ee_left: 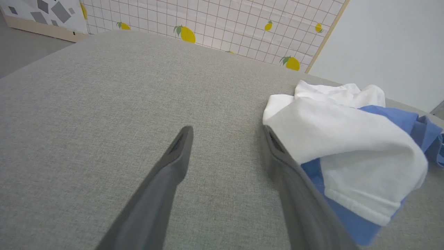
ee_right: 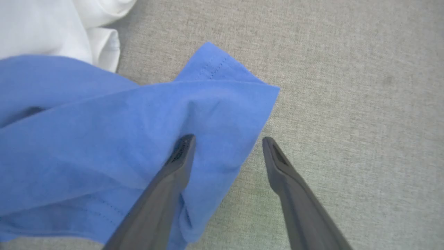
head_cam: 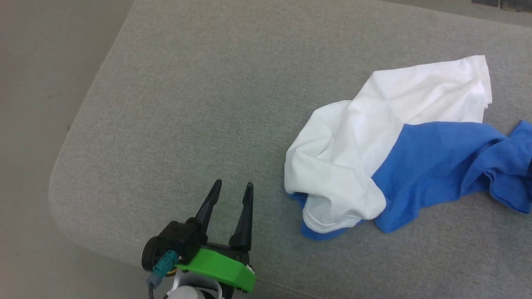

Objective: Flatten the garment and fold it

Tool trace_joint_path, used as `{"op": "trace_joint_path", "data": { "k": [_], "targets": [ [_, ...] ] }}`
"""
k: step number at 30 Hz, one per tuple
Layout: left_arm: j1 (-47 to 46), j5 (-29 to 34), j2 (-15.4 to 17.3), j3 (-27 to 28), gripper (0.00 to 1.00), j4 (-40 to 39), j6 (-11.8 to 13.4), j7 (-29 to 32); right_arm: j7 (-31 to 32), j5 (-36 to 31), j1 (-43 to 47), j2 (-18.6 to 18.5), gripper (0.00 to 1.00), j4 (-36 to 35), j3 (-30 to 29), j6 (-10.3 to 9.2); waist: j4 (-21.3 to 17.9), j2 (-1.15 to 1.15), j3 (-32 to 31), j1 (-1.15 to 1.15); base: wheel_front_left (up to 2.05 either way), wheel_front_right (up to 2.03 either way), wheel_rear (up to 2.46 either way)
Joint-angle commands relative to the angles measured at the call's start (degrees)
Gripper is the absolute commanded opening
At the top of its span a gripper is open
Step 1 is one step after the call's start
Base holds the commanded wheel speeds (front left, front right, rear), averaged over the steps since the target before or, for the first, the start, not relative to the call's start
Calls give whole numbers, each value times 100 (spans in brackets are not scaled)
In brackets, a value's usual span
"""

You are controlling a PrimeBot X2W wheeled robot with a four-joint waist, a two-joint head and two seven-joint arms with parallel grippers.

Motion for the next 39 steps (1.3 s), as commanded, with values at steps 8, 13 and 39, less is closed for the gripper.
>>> {"op": "trace_joint_path", "data": {
  "k": [8, 13, 39],
  "targets": [
    [-163, 35, -9, -25, 100, 20, 56, -22, -516, -295, -233, 71, 0, 189, -189, -8, -101, 0, 65, -1, 0, 0, 0],
    [-148, 49, -9, 2, 100, 87, 41, -22, -740, -332, -318, 90, 0, 262, -212, -8, -200, 0, -114, -1, 0, 0, 0],
    [-210, 162, -9, -88, 100, 78, -81, -22, -234, 31, -425, 193, 45, 752, -254, -8, 50, 0, 322, -1, 0, 0, 0]
  ]
}}
